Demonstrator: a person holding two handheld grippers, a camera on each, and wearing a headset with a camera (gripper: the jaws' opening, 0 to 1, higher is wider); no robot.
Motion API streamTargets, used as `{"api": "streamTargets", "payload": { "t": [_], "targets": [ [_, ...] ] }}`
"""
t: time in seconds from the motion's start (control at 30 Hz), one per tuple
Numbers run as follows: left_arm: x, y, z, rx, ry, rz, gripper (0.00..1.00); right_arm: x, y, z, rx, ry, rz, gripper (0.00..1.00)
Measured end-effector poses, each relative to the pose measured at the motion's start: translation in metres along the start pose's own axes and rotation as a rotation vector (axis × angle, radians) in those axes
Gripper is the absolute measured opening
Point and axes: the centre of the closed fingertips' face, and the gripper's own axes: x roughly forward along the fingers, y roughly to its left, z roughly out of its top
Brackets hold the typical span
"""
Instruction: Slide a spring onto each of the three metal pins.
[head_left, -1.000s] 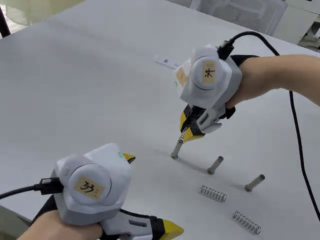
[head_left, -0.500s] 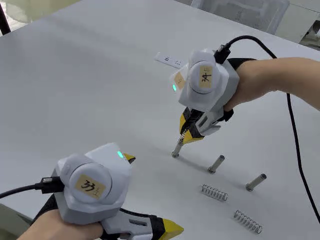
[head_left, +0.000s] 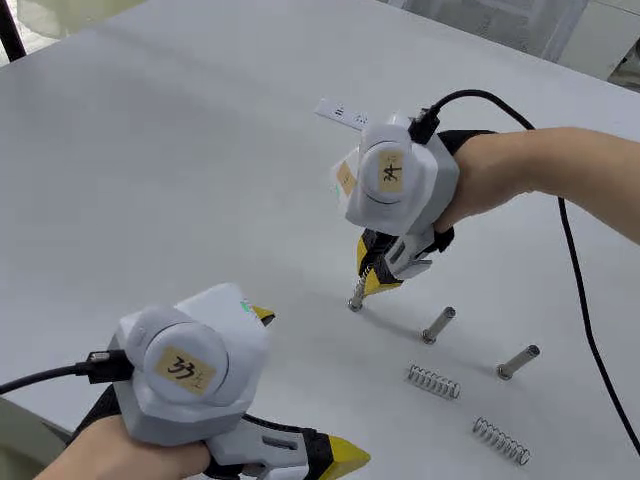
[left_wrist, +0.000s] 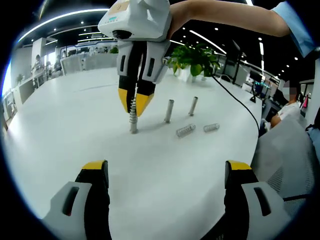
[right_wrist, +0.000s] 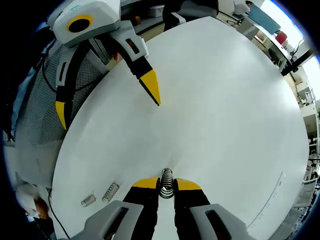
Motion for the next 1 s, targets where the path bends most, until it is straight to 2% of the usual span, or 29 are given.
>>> {"api": "streamTargets", "payload": {
  "t": [0.37, 0.8, 1.0],
  "targets": [
    [-0.001, 0.002, -0.001, -0.008, 0.003, 0.002, 0.95, 0.016, -0.002, -0.004, 0.008, 0.012, 0.000, 0.08],
    [0.000, 0.003, -0.004, -0.012, 0.006, -0.002, 0.95, 0.022, -0.004, -0.004, 0.025, 0.002, -0.004, 0.09],
    [0.000, 0.002, -0.004, -0.011, 0.007, -0.005, 0.95, 0.022, 0.001, -0.004, 0.053, -0.018, 0.008, 0.16]
  ]
}}
